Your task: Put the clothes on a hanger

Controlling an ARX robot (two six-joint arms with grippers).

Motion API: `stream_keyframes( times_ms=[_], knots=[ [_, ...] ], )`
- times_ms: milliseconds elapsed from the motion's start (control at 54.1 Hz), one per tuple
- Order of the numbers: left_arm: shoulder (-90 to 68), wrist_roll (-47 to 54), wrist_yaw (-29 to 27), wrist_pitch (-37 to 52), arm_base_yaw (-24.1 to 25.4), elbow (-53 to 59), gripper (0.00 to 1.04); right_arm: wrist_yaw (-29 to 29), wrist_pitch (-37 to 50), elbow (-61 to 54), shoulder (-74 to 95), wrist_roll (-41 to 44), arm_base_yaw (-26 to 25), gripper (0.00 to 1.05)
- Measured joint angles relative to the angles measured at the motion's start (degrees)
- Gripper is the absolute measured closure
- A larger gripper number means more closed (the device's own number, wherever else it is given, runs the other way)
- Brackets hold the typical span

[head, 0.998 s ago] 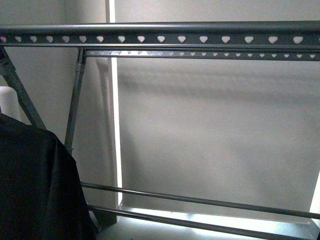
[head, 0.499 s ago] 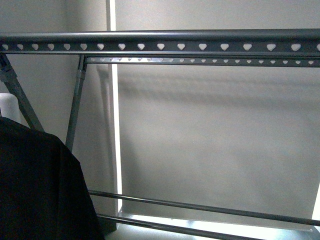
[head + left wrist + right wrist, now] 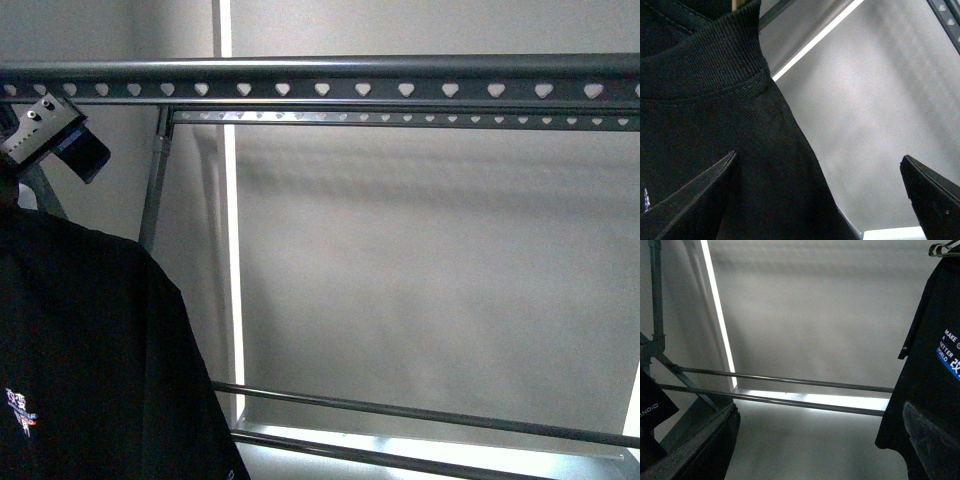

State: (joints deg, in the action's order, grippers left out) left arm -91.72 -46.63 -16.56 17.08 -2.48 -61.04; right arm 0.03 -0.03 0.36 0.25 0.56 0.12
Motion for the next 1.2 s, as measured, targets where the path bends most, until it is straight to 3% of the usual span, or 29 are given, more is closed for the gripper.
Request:
stream_keyframes(
  times_ms=[333, 591, 739, 832, 1201],
  knots=[
    [-7.3, 0.4, -2.7, -2.2, 0.6, -5.8, 0.07, 0.0, 0.0, 0.0, 0.0, 0.0, 0.0, 0.07],
    [-10.1, 2.4, -0.9, -5.2, 1.4, -8.6, 0.57, 0.0, 0.0, 0.0, 0.0, 0.0, 0.0, 0.07],
    [-7.6, 5.7, 4.9, -4.7, 2.0, -5.5, 0.87, 0.0, 0.0, 0.0, 0.0, 0.0, 0.0, 0.07],
    [-3.8, 7.5, 12.3, -5.8, 3.1, -0.8, 1.01, 0.0, 0.0, 0.0, 0.0, 0.0, 0.0, 0.07],
    [6.9, 22.5, 32.2, -12.7, 9.5, 8.0, 1.01, 0.0, 0.0, 0.0, 0.0, 0.0, 0.0, 0.07]
  ],
)
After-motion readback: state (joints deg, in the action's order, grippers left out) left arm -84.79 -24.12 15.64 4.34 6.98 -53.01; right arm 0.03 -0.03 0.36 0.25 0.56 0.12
